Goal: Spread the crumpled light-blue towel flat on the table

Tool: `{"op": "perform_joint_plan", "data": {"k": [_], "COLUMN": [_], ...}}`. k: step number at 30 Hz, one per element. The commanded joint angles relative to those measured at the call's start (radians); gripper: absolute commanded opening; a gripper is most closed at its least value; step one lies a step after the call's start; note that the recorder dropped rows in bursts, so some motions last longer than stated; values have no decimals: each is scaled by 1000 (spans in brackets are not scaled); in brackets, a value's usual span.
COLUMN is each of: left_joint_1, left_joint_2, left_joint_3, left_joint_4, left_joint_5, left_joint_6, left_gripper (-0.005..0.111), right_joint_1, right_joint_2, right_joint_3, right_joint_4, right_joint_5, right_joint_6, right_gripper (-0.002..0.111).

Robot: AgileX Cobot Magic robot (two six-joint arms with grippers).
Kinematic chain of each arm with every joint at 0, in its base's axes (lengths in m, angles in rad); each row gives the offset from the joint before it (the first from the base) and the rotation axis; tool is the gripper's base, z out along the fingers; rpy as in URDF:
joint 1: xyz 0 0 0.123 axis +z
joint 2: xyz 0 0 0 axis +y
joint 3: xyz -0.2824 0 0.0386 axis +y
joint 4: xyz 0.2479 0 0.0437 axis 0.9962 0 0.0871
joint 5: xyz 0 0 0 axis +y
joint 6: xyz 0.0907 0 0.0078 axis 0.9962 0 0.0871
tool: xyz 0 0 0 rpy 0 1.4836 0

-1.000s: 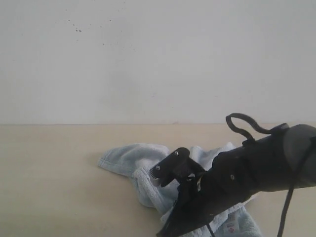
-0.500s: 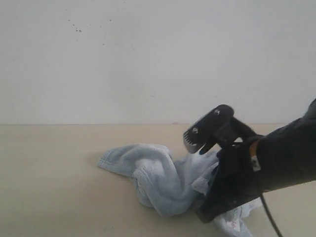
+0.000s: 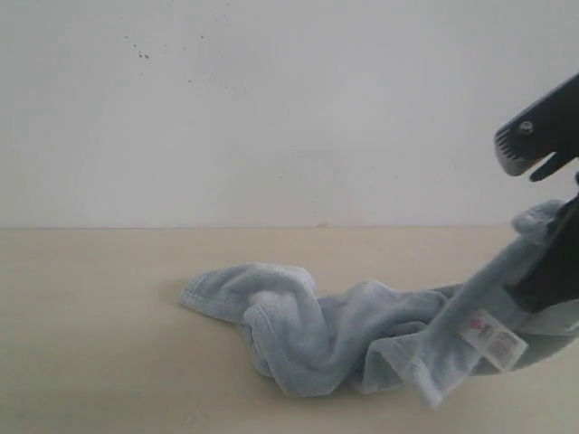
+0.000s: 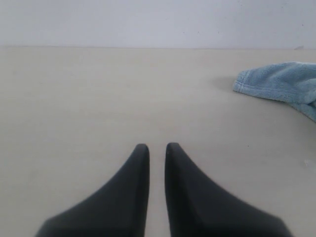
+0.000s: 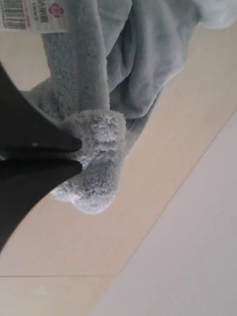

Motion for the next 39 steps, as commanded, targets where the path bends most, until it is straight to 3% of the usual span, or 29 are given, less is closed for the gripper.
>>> {"op": "perform_joint_plan", "data": {"k": [1,8,16,20,28,32,39], "left_joint_1": [-4,-4,-4,-4,-4,-4,-4], "left_joint_2": [-3,-3,-3,-3,-3,-3,-3], "left_joint_3": [4,4,4,4,4,4,4], "left_joint_4": [-7,-7,-7,-7,-7,-7,-7], "left_joint_5": [-7,-7,-7,-7,-7,-7,-7], "left_joint_6": [5,5,5,5,5,5,5], "left_gripper": [13,13,13,13,13,13,13], "right_joint_1": [-1,-1,-1,-1,-6,-135,-548], "right_joint_2": [-89,-296,-393,-381,-267,-160,34], "right_joint_3": [-1,-1,140,226,240,240,197], "right_joint_4": [-19,102,165,88,-136,-123,25], "right_joint_5": [167,408,421,421,336,191,-215], "right_joint_6": [6,-148,-214,-150,-29,-19,-28], "right_gripper": [0,0,0,0,0,0,0]}}
